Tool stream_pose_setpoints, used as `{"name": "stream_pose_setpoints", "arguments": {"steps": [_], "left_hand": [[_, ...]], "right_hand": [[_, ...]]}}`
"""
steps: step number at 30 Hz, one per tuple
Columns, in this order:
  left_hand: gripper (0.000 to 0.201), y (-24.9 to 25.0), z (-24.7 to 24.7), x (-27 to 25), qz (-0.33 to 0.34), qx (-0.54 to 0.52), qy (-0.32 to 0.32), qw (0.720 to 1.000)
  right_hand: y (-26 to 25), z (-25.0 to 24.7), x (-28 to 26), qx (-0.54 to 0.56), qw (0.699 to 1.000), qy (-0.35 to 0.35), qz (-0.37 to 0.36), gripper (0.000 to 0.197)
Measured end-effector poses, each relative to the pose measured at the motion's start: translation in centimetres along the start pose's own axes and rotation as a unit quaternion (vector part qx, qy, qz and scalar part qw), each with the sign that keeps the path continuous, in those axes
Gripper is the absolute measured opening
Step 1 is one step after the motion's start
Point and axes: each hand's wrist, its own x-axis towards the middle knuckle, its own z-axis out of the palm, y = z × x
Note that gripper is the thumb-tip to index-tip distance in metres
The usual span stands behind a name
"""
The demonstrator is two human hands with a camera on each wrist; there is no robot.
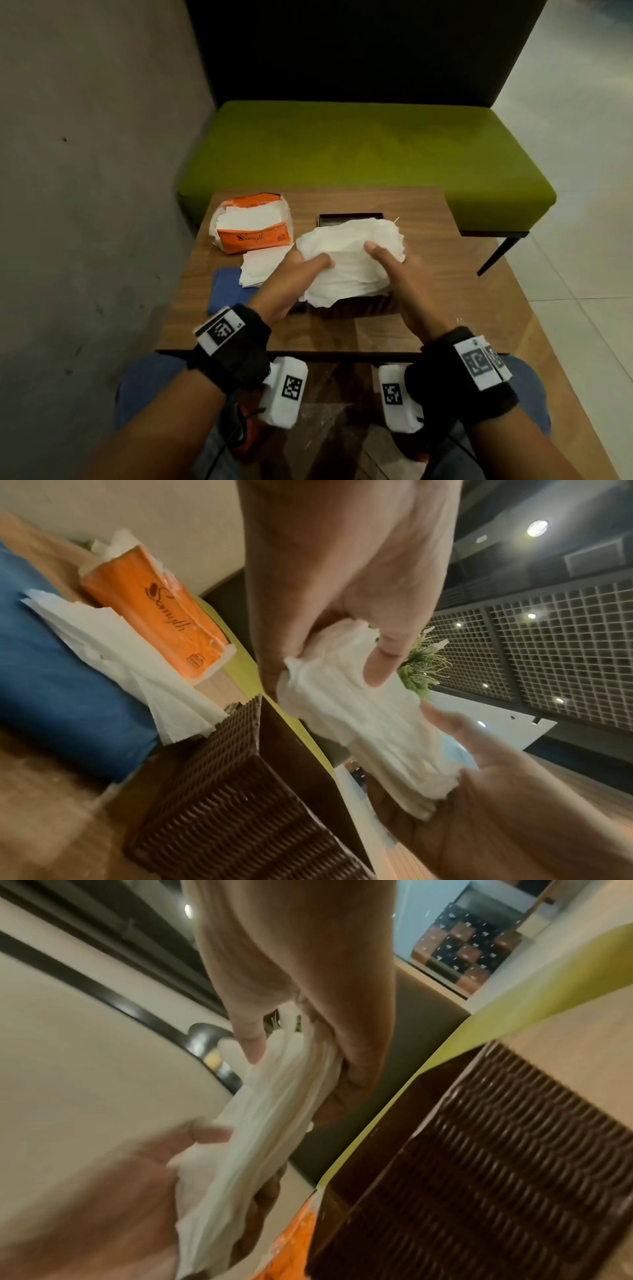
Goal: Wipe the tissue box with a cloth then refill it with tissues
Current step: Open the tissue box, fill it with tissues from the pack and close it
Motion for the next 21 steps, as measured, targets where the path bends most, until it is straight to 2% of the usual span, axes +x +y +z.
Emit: {"name": "stream_pose_setpoints", "arguments": {"steps": [3,5,7,10,13,15,17,19,21], "left_hand": [[0.040,0.2,0.1,1.0,-0.027,-0.036,-0.041,0.998],[0.045,0.4,0.3,1.8,-0.016,-0.001,-0.032,0.999],[0.043,0.5,0.5,2.7,0.035,0.091,0.023,0.995],[0.033,0.1,0.4,3.7,0.133,0.222,0.072,0.963],[0.028,-1.1,0.4,4.1,0.166,0.271,0.074,0.945],[0.027,-1.6,0.4,4.4,0.170,0.285,0.091,0.939],[0.028,-1.8,0.5,4.4,0.174,0.322,0.097,0.926],[0.032,-2.0,0.7,4.4,0.172,0.399,0.081,0.897],[0.032,-2.3,1.0,4.6,0.163,0.479,0.069,0.860]], "right_hand": [[-0.5,-0.7,0.9,-0.005,1.000,0.009,0.016,0.026],[-0.8,-1.2,1.7,-0.046,0.999,0.002,0.018,0.027],[-1.2,-1.9,2.7,-0.096,0.995,0.019,0.006,0.025],[-1.7,-3.3,4.4,-0.224,0.974,0.043,-0.015,0.026],[-1.1,-3.9,5.5,-0.356,0.934,0.012,-0.013,0.039],[-0.4,-4.1,5.7,-0.405,0.914,0.000,-0.018,0.052],[0.0,-4.1,5.7,-0.466,0.884,-0.018,-0.029,0.057],[0.2,-3.9,5.8,-0.537,0.841,-0.051,-0.030,0.056],[0.3,-3.4,6.0,-0.625,0.775,-0.093,-0.019,0.055]]}}
